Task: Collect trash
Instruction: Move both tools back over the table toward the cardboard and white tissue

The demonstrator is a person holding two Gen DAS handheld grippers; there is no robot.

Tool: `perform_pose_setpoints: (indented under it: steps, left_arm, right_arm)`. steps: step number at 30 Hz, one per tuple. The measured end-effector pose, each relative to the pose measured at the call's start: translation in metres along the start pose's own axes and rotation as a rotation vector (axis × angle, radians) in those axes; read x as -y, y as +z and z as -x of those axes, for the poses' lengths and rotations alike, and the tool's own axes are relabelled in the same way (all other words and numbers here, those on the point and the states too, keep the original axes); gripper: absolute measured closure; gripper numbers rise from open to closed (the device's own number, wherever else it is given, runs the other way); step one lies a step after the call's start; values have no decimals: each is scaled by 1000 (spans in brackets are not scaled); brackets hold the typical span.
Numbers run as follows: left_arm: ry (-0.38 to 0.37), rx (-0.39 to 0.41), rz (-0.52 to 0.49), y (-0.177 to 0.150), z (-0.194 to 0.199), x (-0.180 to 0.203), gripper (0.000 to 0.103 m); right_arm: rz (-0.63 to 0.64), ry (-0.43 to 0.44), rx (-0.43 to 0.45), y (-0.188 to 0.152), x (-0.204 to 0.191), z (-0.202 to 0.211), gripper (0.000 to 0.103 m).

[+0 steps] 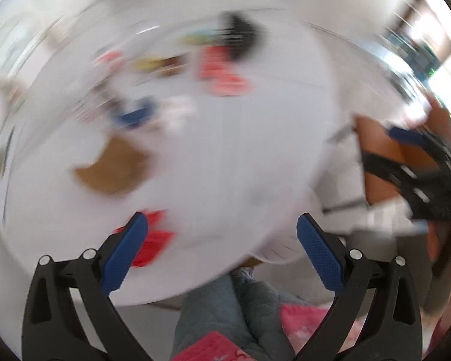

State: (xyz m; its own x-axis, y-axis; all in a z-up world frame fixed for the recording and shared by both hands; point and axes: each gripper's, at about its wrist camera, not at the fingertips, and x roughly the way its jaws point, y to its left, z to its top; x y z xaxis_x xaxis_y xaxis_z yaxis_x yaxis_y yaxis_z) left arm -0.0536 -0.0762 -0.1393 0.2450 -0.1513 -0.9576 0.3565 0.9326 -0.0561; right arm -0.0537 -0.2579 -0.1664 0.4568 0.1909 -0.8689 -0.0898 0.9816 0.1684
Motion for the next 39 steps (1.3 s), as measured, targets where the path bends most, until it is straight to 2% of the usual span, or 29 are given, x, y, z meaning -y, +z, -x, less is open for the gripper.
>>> perform_pose_setpoints:
  steps: [3, 6, 9, 14, 16, 19, 23, 28, 30, 36, 39]
  left_arm:
    - [11, -9, 199, 11, -14, -53, 8]
    - [29, -2, 346, 18, -32, -99, 8]
    - [0, -4, 436, 27, -52, -127, 8]
    - [14, -28, 516, 43, -79, -153, 8]
    - [-7, -56, 577, 47, -91, -160, 8]
    - [-32, -84, 617, 49, -101, -162, 8]
    - [27, -98, 616, 57, -109, -153, 8]
    - [68, -47, 719, 44, -84, -152, 8]
    - [115, -38, 758, 33, -75, -152, 7]
    - [153, -71, 829, 29, -93, -155, 7]
    - [133, -75, 833, 37, -103, -154, 7]
  right_arm:
    - [56, 27, 0, 23, -25, -18, 2]
    - [114, 45, 3, 51, -51, -39, 2]
    - [157, 45, 0, 76, -69, -62, 2]
    - [174, 35, -28, 110, -86, -96, 2]
    - [180, 27, -32, 119, -90, -103, 2]
    - [200, 24, -35, 127, -92, -110, 2]
    - [224, 26, -56, 130, -88, -117, 2]
    - [283, 75, -76, 131, -79, -119, 2]
    - [318, 101, -80, 131, -79, -119, 2]
    - [384, 169, -102, 130, -78, -126, 2]
    - [402, 182, -114, 130, -78, -130, 2]
